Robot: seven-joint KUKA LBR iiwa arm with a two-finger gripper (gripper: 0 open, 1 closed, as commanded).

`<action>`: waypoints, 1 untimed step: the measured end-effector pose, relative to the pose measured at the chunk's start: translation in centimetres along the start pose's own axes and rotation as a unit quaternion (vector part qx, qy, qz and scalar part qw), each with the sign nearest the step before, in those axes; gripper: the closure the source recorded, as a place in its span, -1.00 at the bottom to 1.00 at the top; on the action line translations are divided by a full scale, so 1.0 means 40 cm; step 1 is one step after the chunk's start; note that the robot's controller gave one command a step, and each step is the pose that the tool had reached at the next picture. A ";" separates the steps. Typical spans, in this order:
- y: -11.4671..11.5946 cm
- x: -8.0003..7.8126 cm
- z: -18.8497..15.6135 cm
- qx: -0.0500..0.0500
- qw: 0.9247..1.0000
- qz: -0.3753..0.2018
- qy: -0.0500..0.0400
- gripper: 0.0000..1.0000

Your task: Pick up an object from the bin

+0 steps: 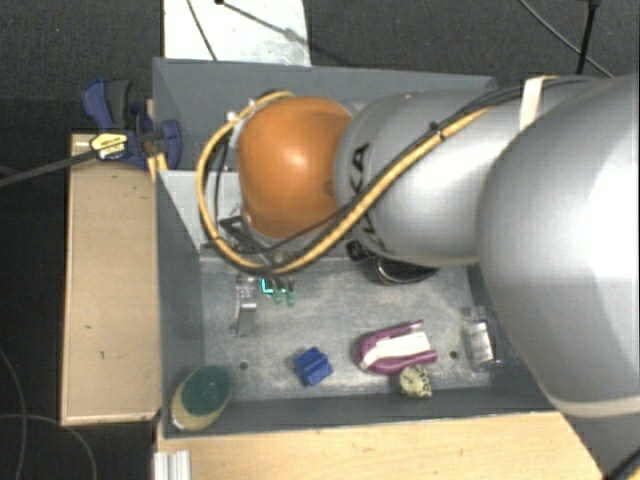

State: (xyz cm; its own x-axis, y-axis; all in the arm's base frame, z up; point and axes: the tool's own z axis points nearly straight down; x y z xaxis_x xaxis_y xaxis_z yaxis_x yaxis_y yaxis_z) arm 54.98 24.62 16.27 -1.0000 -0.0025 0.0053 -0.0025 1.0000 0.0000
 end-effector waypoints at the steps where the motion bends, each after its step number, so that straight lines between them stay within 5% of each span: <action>1: -0.308 -0.014 0.230 0.001 0.980 -0.197 -0.003 -1.00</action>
Offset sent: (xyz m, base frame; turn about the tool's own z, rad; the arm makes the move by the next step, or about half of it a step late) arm 0.0040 -0.1205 -0.0927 -0.4018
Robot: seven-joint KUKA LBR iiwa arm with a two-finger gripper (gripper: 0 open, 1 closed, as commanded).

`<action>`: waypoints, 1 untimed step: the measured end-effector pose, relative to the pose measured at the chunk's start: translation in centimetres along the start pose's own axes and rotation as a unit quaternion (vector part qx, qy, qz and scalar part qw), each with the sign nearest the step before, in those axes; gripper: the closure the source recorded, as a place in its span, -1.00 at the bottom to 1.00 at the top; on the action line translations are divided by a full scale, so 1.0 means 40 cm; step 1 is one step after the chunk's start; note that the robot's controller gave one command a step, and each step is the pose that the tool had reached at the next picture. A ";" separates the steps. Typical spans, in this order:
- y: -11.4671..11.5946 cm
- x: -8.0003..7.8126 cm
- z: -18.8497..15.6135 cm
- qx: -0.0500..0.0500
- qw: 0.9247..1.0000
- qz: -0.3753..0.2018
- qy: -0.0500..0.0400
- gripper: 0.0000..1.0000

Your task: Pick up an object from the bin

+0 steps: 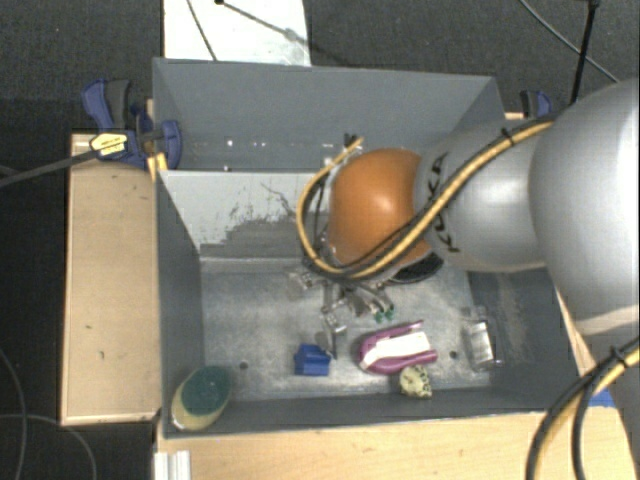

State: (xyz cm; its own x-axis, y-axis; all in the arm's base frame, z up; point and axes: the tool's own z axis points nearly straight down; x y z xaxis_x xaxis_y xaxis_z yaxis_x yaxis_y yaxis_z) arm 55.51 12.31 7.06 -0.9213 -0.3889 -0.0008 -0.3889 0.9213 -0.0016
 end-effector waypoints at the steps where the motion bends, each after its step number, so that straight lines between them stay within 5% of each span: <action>1: -0.081 0.024 -0.079 0.000 1.000 -0.004 -0.002 -1.00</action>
Offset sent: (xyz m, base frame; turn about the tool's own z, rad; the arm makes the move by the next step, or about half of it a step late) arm 0.0022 -0.0313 0.0294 -0.0123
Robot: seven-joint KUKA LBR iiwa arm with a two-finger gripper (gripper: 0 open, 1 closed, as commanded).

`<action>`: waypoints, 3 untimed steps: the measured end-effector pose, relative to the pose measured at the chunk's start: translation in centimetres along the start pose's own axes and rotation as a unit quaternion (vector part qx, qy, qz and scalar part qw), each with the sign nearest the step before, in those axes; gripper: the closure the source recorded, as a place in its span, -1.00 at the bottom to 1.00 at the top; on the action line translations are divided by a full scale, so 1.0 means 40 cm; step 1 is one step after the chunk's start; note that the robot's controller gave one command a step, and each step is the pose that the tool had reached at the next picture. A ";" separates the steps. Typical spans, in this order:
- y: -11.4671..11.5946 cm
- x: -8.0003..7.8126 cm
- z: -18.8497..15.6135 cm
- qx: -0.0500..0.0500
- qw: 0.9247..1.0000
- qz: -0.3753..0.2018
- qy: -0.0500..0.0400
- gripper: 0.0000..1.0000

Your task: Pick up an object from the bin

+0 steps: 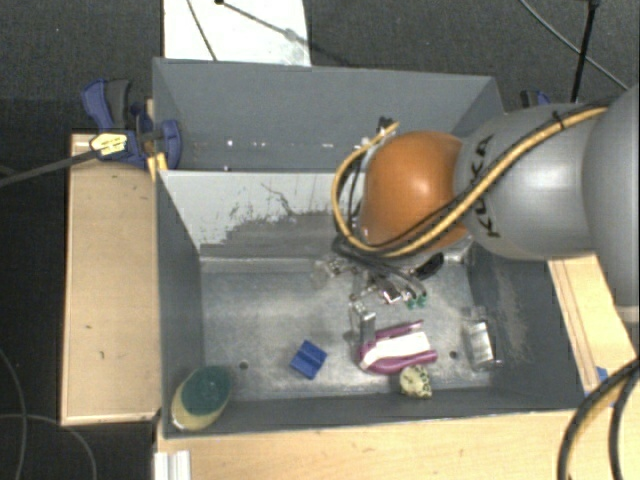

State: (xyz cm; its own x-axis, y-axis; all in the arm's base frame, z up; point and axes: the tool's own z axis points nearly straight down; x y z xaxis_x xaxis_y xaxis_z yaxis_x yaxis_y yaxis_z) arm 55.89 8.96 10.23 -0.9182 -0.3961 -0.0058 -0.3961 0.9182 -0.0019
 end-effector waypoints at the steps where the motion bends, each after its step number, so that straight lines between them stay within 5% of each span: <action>1: 0.017 -0.075 -0.039 -0.001 0.994 -0.106 -0.001 -1.00; 2: -0.040 -0.071 0.081 -0.002 0.968 -0.251 0.002 -1.00; 3: 0.174 0.081 0.080 -0.004 0.922 -0.387 0.002 -1.00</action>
Offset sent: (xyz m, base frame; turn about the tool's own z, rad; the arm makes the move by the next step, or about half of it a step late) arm 0.0230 0.0173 0.0139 -0.2130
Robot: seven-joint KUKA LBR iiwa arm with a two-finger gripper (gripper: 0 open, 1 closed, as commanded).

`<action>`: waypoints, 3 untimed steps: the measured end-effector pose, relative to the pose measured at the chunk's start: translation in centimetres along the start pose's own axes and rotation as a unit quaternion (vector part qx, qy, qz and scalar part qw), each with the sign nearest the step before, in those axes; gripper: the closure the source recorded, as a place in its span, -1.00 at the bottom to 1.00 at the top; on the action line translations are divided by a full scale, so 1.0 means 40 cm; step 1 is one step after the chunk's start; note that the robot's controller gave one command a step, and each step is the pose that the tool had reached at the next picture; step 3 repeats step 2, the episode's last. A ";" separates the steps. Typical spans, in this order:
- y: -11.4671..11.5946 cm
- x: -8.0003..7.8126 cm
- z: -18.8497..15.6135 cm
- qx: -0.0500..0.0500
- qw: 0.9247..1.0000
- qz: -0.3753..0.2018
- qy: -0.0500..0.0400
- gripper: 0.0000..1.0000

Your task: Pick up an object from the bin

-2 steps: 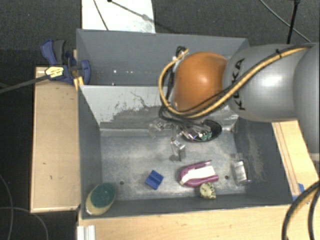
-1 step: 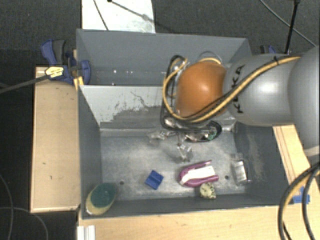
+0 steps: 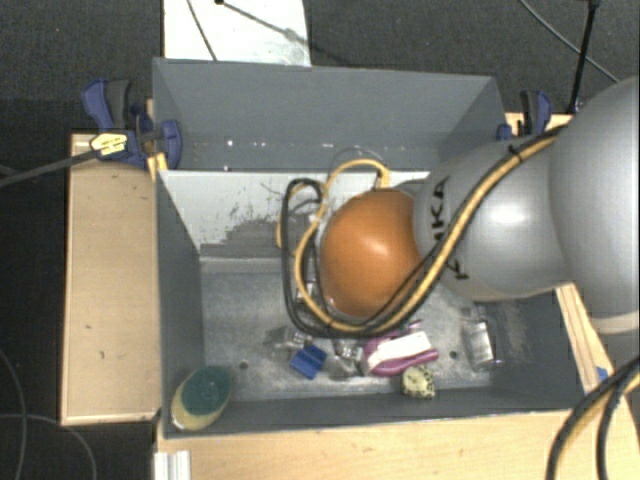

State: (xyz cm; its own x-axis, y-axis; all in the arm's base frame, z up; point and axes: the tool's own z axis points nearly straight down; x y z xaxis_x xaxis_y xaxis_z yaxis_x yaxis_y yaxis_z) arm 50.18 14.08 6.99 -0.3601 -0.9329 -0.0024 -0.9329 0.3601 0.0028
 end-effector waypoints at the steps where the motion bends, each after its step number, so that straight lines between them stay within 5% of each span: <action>1: -0.005 0.003 -0.002 0.001 1.000 0.004 0.001 1.00; 2: -0.008 -0.001 -0.222 0.005 1.000 0.007 -0.002 1.00; 3: -0.008 -0.001 -0.222 0.005 1.000 0.007 -0.002 1.00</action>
Offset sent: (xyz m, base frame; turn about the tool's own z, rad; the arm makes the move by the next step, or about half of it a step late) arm 0.0000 0.0000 0.0000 0.0000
